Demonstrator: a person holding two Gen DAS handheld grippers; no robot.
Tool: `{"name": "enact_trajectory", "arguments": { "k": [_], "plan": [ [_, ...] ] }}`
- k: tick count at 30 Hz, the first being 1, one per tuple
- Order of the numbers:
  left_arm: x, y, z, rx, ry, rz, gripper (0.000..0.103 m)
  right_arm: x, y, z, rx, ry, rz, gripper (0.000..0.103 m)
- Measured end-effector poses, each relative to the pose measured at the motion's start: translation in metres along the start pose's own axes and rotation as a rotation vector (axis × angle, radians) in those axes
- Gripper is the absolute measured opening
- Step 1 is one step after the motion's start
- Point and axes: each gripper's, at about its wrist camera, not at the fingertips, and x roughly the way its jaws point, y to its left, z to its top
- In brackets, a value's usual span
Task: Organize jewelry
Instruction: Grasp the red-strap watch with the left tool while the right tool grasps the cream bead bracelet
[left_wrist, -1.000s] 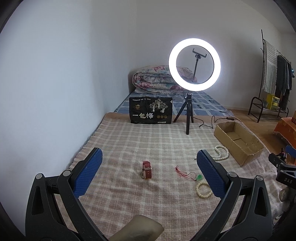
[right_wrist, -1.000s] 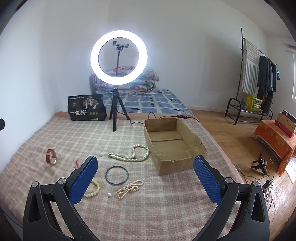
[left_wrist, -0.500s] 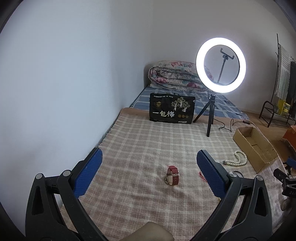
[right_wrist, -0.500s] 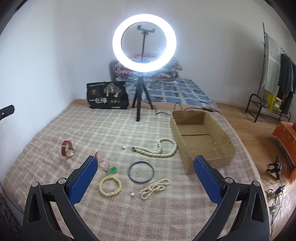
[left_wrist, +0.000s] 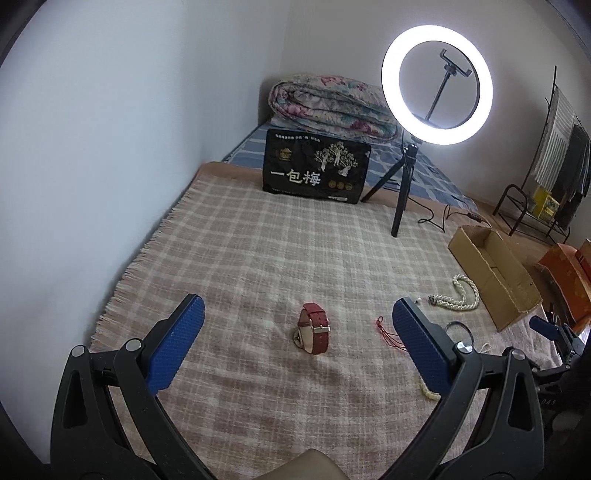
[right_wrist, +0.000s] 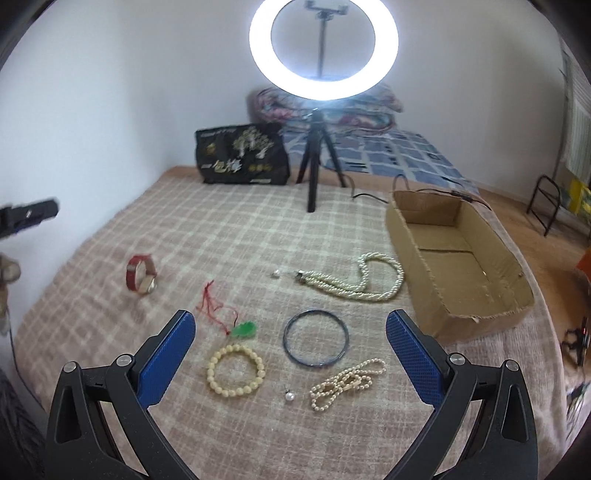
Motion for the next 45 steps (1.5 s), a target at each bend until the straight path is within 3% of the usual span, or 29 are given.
{"name": "enact_trajectory", "arguments": {
  "k": [6,14,18,28,34,39,45],
  "plan": [
    [0.033,-0.016,-0.013,0.021,0.1,-0.05,0.096,0.027,0.016,-0.018,-0.137,0.154,0.102,0.102],
    [0.073,-0.014,-0.026,0.001,0.215,-0.055,0.082,0.047,0.043,-0.028,-0.234,0.223,0.251,0.095],
    [0.082,-0.013,-0.03,0.009,0.221,-0.029,0.082,0.06,0.057,-0.035,-0.278,0.275,0.276,0.08],
    [0.112,-0.021,-0.033,0.018,0.269,0.001,0.081,0.083,0.063,-0.044,-0.315,0.328,0.275,0.062],
    [0.128,-0.022,-0.034,0.012,0.309,0.002,0.065,0.088,0.064,-0.048,-0.353,0.328,0.269,0.056],
    [0.14,-0.018,-0.034,-0.016,0.342,0.002,0.05,0.09,0.06,-0.046,-0.355,0.325,0.257,0.034],
    [0.149,-0.011,-0.034,-0.056,0.367,-0.001,0.022,0.093,0.053,-0.042,-0.324,0.334,0.261,0.008]
  ]
}}
